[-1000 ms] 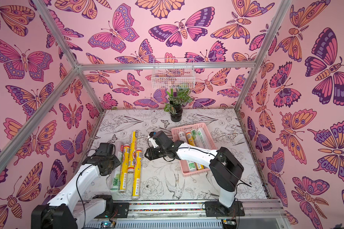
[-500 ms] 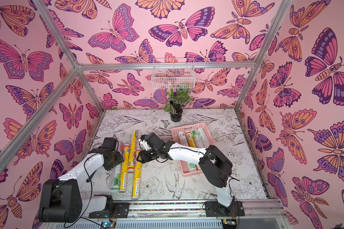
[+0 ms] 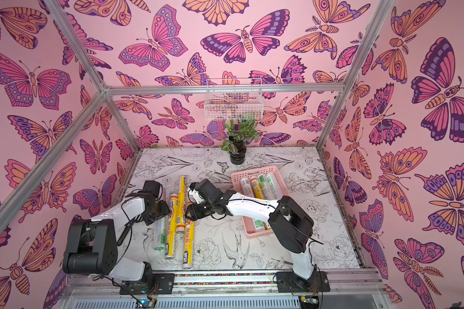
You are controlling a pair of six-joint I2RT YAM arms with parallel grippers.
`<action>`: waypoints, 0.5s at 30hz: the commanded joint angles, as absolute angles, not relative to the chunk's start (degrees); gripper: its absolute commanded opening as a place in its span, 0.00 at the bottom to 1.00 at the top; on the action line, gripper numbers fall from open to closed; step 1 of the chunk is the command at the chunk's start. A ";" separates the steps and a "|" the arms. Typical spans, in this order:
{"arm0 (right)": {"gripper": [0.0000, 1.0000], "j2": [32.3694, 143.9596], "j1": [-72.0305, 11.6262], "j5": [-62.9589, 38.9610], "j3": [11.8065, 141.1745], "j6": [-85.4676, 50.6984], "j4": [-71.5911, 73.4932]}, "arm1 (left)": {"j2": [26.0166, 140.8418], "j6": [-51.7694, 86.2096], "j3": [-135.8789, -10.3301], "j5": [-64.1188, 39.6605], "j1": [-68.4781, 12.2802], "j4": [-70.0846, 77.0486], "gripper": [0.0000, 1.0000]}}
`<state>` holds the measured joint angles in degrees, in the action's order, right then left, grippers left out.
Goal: Put the plastic wrap into the basket
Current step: Pick up the plastic wrap from the center of the board.
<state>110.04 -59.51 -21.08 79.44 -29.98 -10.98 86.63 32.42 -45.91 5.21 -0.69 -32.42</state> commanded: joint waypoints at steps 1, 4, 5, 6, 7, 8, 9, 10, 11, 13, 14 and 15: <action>0.58 110.21 -59.72 -20.91 81.17 -29.18 -12.22 | 88.51 32.28 -45.26 4.06 -0.11 -33.59 0.72; 0.58 110.30 -59.77 -20.90 81.19 -29.18 -12.28 | 89.18 31.98 -45.61 3.49 -0.18 -33.59 0.72; 0.58 110.25 -59.77 -20.61 81.13 -29.11 -12.37 | 89.46 31.70 -45.78 3.00 -0.13 -33.58 0.71; 0.58 110.06 -59.68 -19.44 80.86 -29.18 -12.56 | 89.70 31.35 -45.96 2.03 -0.17 -33.57 0.68; 0.58 109.68 -59.68 -18.12 80.40 -29.40 -12.56 | 89.87 30.84 -46.12 1.25 -0.17 -33.57 0.66; 0.58 109.34 -59.46 -17.05 80.14 -29.64 -12.69 | 89.89 30.50 -46.31 0.48 -0.17 -33.62 0.63; 0.58 108.89 -59.25 -15.52 79.72 -30.06 -12.91 | 89.67 30.01 -46.48 -0.45 -0.20 -33.67 0.57; 0.58 108.25 -59.00 -14.30 79.09 -30.29 -12.71 | 89.41 29.32 -46.64 -1.37 -0.26 -33.58 0.51; 0.58 107.46 -58.83 -13.33 78.46 -30.40 -12.62 | 89.01 28.73 -46.82 -2.24 -0.26 -33.74 0.45; 0.59 105.48 -58.37 -11.04 77.12 -30.39 -12.48 | 87.71 28.05 -47.31 -3.56 -0.26 -34.42 0.34; 0.59 104.59 -58.19 -10.08 76.46 -30.29 -12.41 | 86.82 27.95 -47.58 -4.02 -0.34 -34.91 0.32; 0.59 103.24 -57.89 -9.05 75.70 -30.16 -12.37 | 85.79 27.81 -47.72 -4.61 -0.35 -35.14 0.30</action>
<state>107.77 -58.76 -14.06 77.23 -30.13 -11.20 88.23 29.19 -46.50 0.89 -0.01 -33.23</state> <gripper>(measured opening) 0.586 0.530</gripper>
